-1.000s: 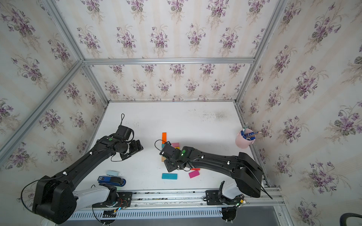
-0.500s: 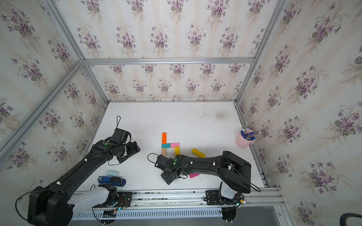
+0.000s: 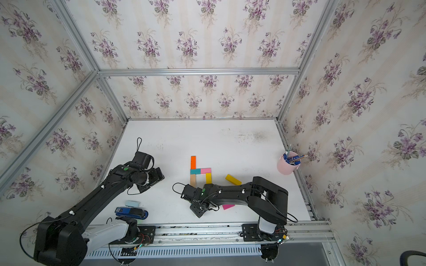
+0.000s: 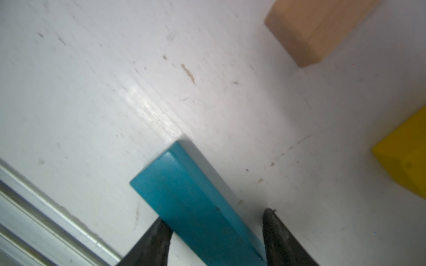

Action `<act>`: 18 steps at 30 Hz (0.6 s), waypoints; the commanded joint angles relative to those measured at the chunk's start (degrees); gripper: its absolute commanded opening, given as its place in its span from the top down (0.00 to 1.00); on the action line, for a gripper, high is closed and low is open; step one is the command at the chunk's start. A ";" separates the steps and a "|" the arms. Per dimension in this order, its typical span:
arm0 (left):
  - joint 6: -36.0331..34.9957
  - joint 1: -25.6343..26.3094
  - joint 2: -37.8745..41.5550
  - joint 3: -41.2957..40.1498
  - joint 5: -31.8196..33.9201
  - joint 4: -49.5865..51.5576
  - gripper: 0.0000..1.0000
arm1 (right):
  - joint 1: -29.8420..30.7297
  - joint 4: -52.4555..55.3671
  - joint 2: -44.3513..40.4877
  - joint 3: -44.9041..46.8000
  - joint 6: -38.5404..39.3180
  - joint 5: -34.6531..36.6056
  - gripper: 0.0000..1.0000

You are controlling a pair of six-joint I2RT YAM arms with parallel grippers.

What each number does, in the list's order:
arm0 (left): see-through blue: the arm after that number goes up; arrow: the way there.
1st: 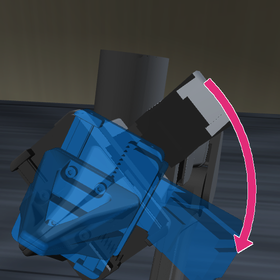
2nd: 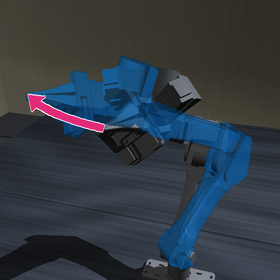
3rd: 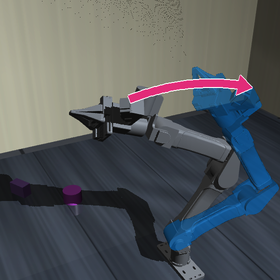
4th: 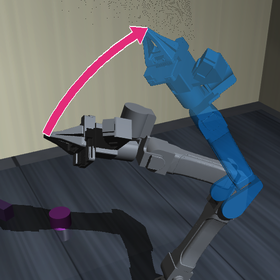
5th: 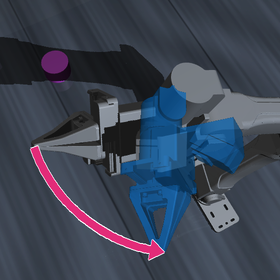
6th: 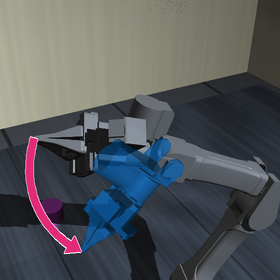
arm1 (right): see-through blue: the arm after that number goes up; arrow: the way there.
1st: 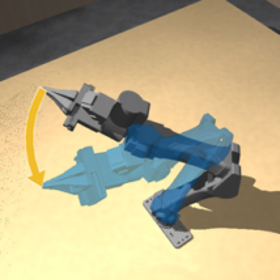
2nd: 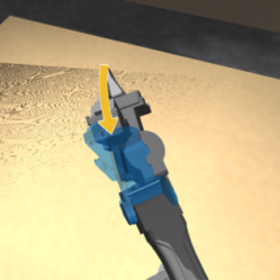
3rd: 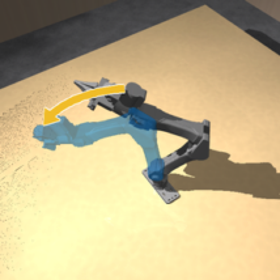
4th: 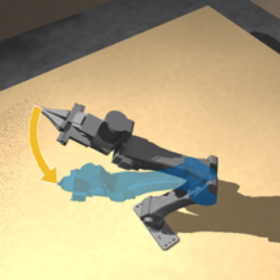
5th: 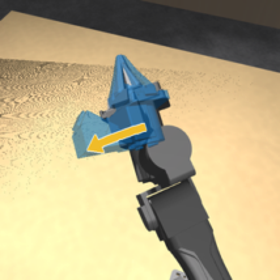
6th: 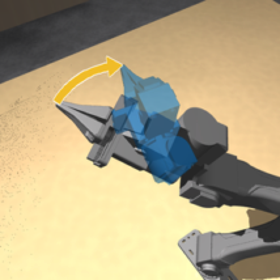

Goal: Assemble the letter h with building blocks
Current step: Pick up the building block from the center of the board.

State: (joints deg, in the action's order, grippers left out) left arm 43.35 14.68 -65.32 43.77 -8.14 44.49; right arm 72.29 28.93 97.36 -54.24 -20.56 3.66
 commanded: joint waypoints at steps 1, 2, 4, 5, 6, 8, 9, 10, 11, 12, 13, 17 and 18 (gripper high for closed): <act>-0.39 -0.08 -0.20 -0.05 -0.34 -0.28 0.14 | -0.08 0.06 1.19 0.71 -0.06 -1.24 0.47; -0.43 -0.06 -0.15 -0.08 -0.38 -0.20 0.14 | -0.09 0.00 0.93 1.07 -0.13 -1.53 0.50; -0.46 -0.04 0.01 -0.25 -0.35 -0.19 0.14 | -0.07 -0.10 0.13 1.85 -0.49 -2.08 0.53; -0.38 -0.08 0.02 -0.33 -0.34 -0.32 0.14 | -0.08 -0.19 -0.50 2.32 -0.56 -2.41 0.54; -0.41 -0.04 0.02 -0.35 -0.34 -0.29 0.14 | -0.06 -0.32 -1.00 2.66 -0.62 -2.82 0.56; -0.21 -0.06 -0.19 -0.35 -0.43 -0.46 0.14 | -0.03 -0.70 -2.08 3.17 -0.65 -3.69 0.60; -0.17 -0.04 -0.33 -0.35 -0.55 -0.58 0.14 | -0.09 -0.88 -2.45 3.34 -0.70 -4.20 0.62; -0.11 -0.04 -0.41 -0.27 -0.62 -0.55 0.14 | -0.10 -1.02 -2.81 3.35 -0.64 -4.55 0.64; -0.06 -0.03 -0.47 -0.24 -0.71 -0.59 0.14 | -0.04 -1.11 -3.19 3.35 -0.56 -5.11 0.67; 0.03 -0.04 -0.53 -0.02 -0.73 -0.55 0.14 | -0.02 -1.39 -3.55 3.35 -0.46 -5.79 0.70; 0.02 -0.01 -0.51 0.08 -0.74 -0.54 0.14 | -0.03 -1.63 -4.00 3.35 -0.23 -6.65 0.75; -0.19 -0.08 -0.47 0.62 -0.23 -0.03 0.14 | -0.04 -1.77 -6.42 3.26 0.33 -9.28 0.90; -0.21 -0.05 -0.51 0.69 -0.16 0.07 0.14 | -0.07 -1.59 -7.34 3.18 0.31 -9.90 0.94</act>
State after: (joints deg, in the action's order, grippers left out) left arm 43.35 14.63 -65.78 43.86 -8.73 43.97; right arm 72.31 26.76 91.55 -50.78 -21.04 -3.38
